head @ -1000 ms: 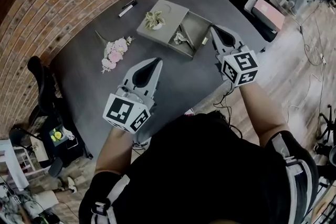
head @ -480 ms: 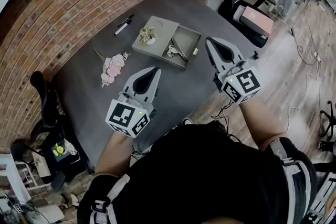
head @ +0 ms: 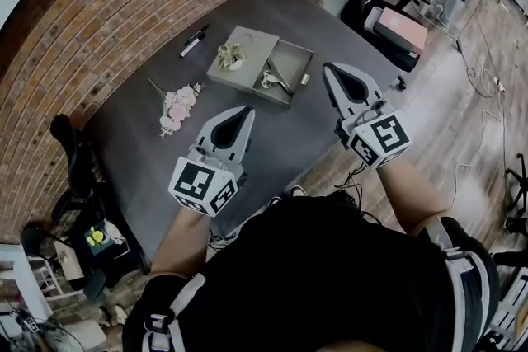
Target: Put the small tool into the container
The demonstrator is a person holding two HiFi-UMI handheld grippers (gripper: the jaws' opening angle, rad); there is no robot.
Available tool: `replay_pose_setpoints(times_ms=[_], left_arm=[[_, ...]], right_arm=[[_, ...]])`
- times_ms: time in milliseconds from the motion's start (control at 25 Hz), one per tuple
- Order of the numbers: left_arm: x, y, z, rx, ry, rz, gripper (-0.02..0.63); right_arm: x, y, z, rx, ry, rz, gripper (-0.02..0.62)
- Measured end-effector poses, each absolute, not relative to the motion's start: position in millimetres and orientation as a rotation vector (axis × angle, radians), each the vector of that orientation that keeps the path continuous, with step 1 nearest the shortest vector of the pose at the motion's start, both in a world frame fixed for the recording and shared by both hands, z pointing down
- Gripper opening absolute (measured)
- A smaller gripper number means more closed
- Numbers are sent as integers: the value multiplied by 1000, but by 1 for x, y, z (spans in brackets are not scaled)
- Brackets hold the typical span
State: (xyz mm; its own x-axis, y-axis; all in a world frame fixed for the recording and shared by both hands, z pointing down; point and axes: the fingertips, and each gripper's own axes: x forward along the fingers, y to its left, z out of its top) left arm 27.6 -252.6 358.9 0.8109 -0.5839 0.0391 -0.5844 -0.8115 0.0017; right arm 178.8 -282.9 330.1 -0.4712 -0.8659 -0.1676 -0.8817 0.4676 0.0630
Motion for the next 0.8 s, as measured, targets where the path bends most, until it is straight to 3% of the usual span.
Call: replay_pose_setpoints(times_ms=[800], left_arm=[[36,-258,364,2983,-940,72,9]], right_arm=[[189,-288,337,-1591,2551,179,-3]])
